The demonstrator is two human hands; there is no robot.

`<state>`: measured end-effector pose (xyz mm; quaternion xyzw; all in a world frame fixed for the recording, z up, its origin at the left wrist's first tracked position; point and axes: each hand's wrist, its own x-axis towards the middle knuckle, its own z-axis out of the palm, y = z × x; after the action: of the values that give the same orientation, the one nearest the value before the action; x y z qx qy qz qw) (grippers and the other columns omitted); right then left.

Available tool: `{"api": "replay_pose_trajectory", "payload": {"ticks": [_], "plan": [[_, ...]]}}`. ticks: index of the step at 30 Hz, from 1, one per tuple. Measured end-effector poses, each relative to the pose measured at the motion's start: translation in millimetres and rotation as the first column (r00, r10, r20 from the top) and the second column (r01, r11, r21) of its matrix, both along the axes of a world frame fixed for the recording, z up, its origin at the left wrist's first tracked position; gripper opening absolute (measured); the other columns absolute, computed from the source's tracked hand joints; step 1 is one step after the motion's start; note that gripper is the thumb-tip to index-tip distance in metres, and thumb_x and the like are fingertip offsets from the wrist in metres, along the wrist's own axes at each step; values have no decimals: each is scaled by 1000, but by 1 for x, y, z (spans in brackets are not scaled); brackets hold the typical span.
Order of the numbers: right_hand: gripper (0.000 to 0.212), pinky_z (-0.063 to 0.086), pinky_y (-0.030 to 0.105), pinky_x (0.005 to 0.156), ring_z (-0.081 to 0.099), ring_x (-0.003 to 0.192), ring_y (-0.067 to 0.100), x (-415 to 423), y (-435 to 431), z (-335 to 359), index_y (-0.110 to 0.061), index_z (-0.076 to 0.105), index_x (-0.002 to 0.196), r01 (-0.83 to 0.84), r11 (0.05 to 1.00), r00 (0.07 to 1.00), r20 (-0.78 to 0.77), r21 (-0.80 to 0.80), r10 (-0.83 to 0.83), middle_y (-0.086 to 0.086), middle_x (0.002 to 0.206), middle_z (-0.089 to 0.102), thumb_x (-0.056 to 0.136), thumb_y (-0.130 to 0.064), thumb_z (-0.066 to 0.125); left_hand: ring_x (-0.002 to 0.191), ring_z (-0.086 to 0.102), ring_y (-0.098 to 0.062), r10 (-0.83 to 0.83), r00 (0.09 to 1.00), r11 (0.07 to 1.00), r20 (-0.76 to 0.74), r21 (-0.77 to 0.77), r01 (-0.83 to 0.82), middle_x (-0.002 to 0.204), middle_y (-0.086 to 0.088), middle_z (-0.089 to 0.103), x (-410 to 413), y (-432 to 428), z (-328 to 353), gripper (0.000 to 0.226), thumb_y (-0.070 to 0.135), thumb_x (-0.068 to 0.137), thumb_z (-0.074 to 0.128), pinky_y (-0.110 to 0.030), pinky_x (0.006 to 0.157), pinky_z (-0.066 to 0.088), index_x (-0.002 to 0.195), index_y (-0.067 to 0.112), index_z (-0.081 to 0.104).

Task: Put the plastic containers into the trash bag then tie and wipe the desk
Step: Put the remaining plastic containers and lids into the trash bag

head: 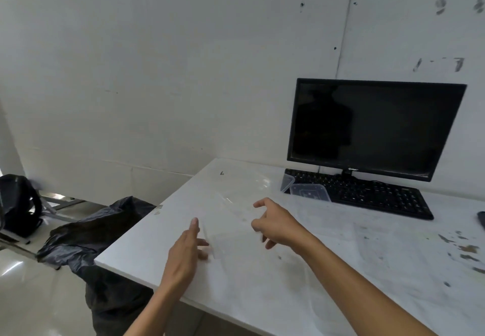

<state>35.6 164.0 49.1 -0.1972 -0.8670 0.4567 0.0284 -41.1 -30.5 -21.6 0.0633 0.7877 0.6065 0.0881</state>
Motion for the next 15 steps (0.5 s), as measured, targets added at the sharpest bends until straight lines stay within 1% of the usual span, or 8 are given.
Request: {"api": "replay_pose_trajectory", "payload": {"ticks": [2, 3, 5, 7, 9, 11, 12, 15], "plan": [[59, 60, 28, 65, 67, 73, 16, 9, 3, 2, -25, 41, 142, -30, 1000, 999, -37, 1, 30, 6, 96, 64, 86, -12, 56, 79, 76, -32, -125, 973, 973, 196, 214, 82, 106, -11, 74, 6, 4, 12, 57, 64, 96, 35, -37, 68, 53, 127, 20, 52], [60, 60, 27, 66, 67, 75, 15, 13, 4, 3, -25, 40, 144, -54, 999, 997, -53, 4, 54, 5, 99, 63, 88, -11, 57, 80, 76, -33, -194, 947, 945, 257, 307, 110, 108, -13, 74, 11, 9, 17, 50, 61, 96, 40, -38, 66, 55, 129, 24, 48], [57, 60, 26, 68, 69, 78, 13, 21, 8, 2, -25, 39, 146, -92, 996, 993, -74, 15, 93, 3, 103, 61, 94, -16, 60, 87, 76, -36, -236, 931, 908, 277, 405, 110, 113, -15, 71, 17, 20, 21, 42, 47, 99, 48, -39, 63, 57, 133, 23, 44], [50, 61, 28, 71, 70, 85, 15, 27, 19, 3, -25, 41, 144, -79, 997, 993, -84, 11, 79, 3, 106, 62, 98, -28, 59, 94, 73, -38, -214, 945, 894, 248, 439, 87, 116, -16, 68, 18, 32, 23, 42, 36, 100, 50, -39, 60, 58, 137, 18, 43], [45, 61, 33, 78, 69, 92, 16, 28, 38, 2, -23, 45, 141, 3, 1000, 998, -70, 12, -2, 3, 108, 64, 99, -35, 57, 89, 74, -35, -208, 956, 882, 207, 462, 93, 117, -15, 66, 17, 43, 23, 42, 30, 101, 50, -38, 57, 59, 140, 18, 40], [42, 59, 39, 86, 67, 95, 17, 27, 62, -2, -22, 50, 134, 113, 987, 993, -46, 117, -108, 0, 113, 62, 97, -40, 58, 84, 75, -31, -203, 966, 880, 160, 463, 108, 117, -14, 65, 17, 51, 17, 44, 28, 102, 49, -39, 55, 59, 144, 22, 36], [38, 57, 39, 88, 64, 96, 17, 26, 72, -4, -21, 53, 128, 154, 969, 988, -38, 191, -150, 0, 116, 62, 96, -42, 59, 85, 75, -31, -193, 972, 889, 136, 443, 114, 116, -13, 64, 18, 54, 13, 46, 29, 102, 48, -38, 54, 59, 146, 24, 35], [31, 50, 35, 86, 56, 103, 17, 19, 94, -15, -18, 56, 111, 231, 890, 970, -25, 393, -241, 3, 124, 56, 95, -44, 59, 79, 73, -29, -134, 991, 935, 22, 333, 119, 110, -10, 66, 26, 59, -3, 49, 27, 102, 48, -40, 50, 59, 149, 25, 33]]}}
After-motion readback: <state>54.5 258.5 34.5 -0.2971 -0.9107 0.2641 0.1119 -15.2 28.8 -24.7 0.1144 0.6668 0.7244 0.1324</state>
